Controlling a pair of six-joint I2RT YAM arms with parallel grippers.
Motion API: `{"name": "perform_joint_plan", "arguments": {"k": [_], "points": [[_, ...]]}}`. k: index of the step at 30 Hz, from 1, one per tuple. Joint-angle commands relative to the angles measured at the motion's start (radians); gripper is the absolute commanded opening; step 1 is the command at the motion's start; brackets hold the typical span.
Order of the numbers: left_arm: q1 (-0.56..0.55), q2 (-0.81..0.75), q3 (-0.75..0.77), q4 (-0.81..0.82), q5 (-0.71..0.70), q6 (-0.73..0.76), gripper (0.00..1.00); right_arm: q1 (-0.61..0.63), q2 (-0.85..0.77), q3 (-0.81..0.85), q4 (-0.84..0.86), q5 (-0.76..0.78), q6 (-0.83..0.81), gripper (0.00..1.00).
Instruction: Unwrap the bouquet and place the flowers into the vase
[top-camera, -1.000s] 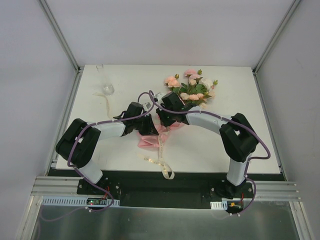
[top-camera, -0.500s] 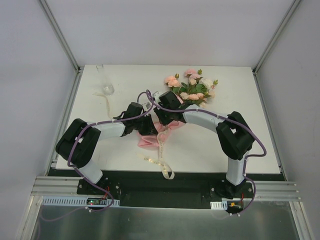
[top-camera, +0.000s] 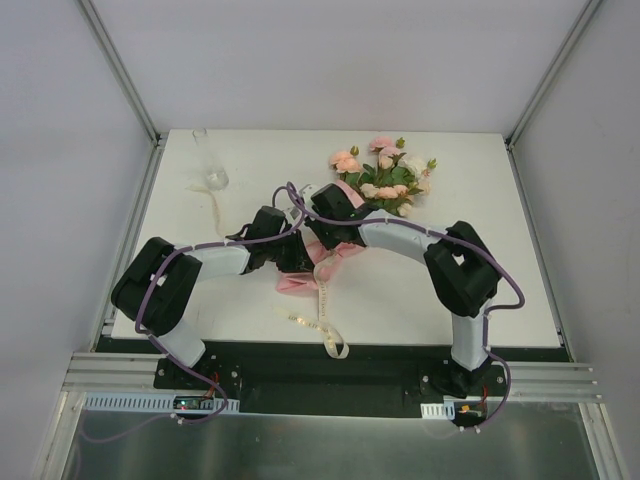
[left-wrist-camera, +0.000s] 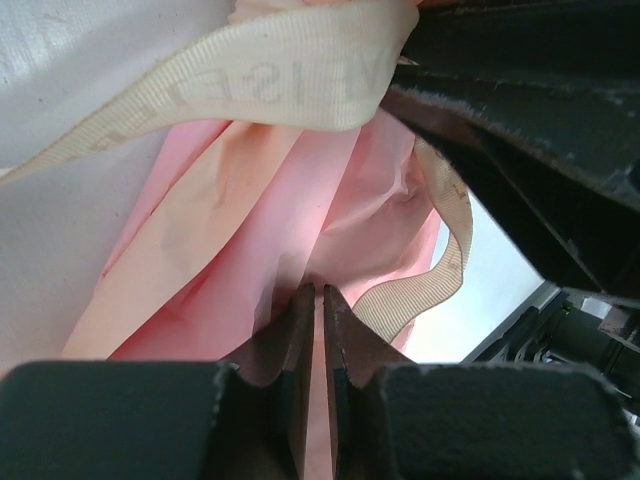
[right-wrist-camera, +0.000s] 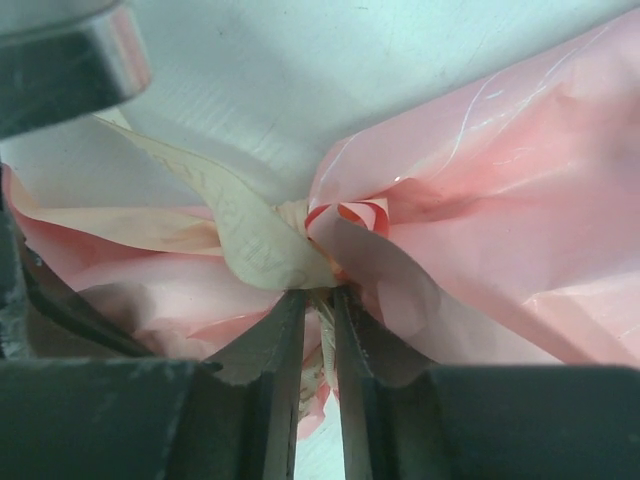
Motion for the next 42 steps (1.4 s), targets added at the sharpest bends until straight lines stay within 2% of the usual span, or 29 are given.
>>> {"name": "perform_joint_plan", "arguments": {"k": [1, 6, 13, 29, 34, 42], "points": [[-0.006, -0.021, -0.016, 0.000, -0.012, 0.026, 0.08, 0.027, 0.009, 0.031, 0.001, 0.069, -0.070, 0.15], [-0.006, -0.019, -0.025, 0.002, -0.020, 0.023, 0.08, 0.037, -0.060, 0.030, -0.002, 0.039, -0.030, 0.01], [-0.006, -0.019, -0.031, 0.003, -0.029, 0.020, 0.07, 0.031, -0.138, 0.033, -0.006, -0.032, 0.075, 0.01], [-0.006, -0.012, -0.046, 0.017, -0.028, 0.012, 0.07, -0.143, -0.258, -0.012, 0.089, -0.465, 0.402, 0.01], [-0.006, -0.018, -0.051, 0.026, -0.026, 0.011, 0.07, -0.146, -0.287, 0.005, 0.077, -0.466, 0.383, 0.01], [-0.006, -0.053, -0.056, 0.034, -0.016, 0.009, 0.09, -0.103, -0.256, -0.006, -0.129, -0.258, 0.139, 0.12]]}}
